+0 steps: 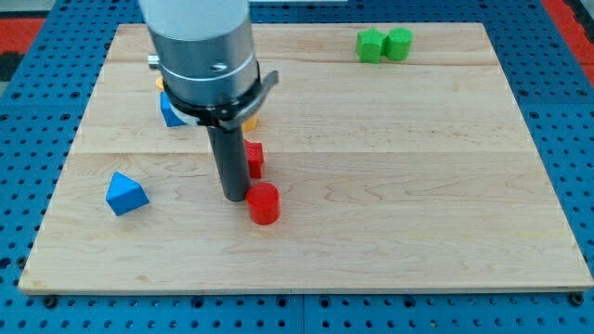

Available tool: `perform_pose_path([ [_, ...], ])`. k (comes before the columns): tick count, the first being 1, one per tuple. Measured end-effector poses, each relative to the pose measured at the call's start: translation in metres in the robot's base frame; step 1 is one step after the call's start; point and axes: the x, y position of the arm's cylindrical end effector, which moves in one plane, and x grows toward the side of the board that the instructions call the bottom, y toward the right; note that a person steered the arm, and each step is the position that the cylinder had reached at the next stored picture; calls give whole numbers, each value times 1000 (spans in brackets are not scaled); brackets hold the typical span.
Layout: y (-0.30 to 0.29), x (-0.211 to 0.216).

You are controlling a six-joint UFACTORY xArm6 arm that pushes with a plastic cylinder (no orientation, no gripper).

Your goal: Move the red star diagonal to the bottom right of the hexagon

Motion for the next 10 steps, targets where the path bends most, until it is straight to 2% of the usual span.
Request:
perform_pose_path([
  [1,-11,34],
  [3,32,16],
  [4,-5,28],
  [5,-47,2],
  [7,-46,-41],
  [9,38,-50],
  [10,59,-59],
])
